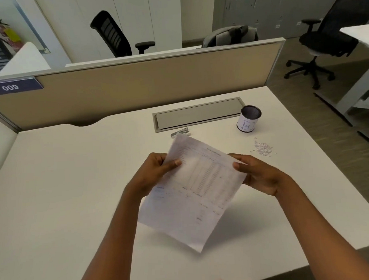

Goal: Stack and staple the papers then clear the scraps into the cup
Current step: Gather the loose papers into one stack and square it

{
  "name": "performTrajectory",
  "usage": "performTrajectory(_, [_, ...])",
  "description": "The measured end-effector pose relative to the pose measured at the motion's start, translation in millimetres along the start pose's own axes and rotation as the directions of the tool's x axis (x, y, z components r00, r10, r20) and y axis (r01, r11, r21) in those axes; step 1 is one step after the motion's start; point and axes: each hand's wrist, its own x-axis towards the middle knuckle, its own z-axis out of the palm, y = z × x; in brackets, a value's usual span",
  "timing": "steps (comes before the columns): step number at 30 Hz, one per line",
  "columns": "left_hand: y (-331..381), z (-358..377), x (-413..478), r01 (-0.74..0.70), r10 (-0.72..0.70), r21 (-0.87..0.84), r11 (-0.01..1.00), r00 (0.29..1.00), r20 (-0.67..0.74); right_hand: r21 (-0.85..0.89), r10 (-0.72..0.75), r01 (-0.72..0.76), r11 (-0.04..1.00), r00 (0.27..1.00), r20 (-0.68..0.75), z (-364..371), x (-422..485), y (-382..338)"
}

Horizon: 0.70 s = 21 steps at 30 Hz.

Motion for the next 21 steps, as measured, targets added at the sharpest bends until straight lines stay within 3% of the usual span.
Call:
performTrajectory(1, [-3,2,-2,-0.015,0.011,-0.088,0.996,0.999,-0.042,0.121,-0.03,0.026,0.992,0.999,0.03,0,-1,6])
performTrajectory(3, [-8,7,-4,-0.058,0.028,-0.234,0.971,0.991,-0.131,0.204,-0.077,0.072,0.976,0.997,0.017,8,3,24])
performTrajectory(6, [-13,18,-7,-0.117,0.043,-0.332,0.936,0.975,-0.22,0.132,-0.109,0.141,0.981,0.969,-0.223,36,15,42])
performTrajectory(9, [-22,28,-12,-0.147,0.046,-0.354,0.923,0.959,-0.278,0.041,-0.165,0.206,0.978,0.875,-0.454,55,18,47])
performTrajectory(12, [-34,34,-21,-0.166,0.052,-0.368,0.915,0.953,-0.3,-0.025,-0.204,0.222,0.975,0.84,-0.502,66,19,54])
performTrajectory(18, [-58,46,-34,-0.094,0.0,-0.344,0.934,0.964,-0.265,-0.193,-0.204,0.115,0.974,0.816,-0.542,77,22,69])
performTrajectory(21, [-59,43,-35,-0.064,-0.026,-0.31,0.949,0.96,-0.278,-0.189,-0.187,0.092,0.978,0.79,-0.584,75,23,73])
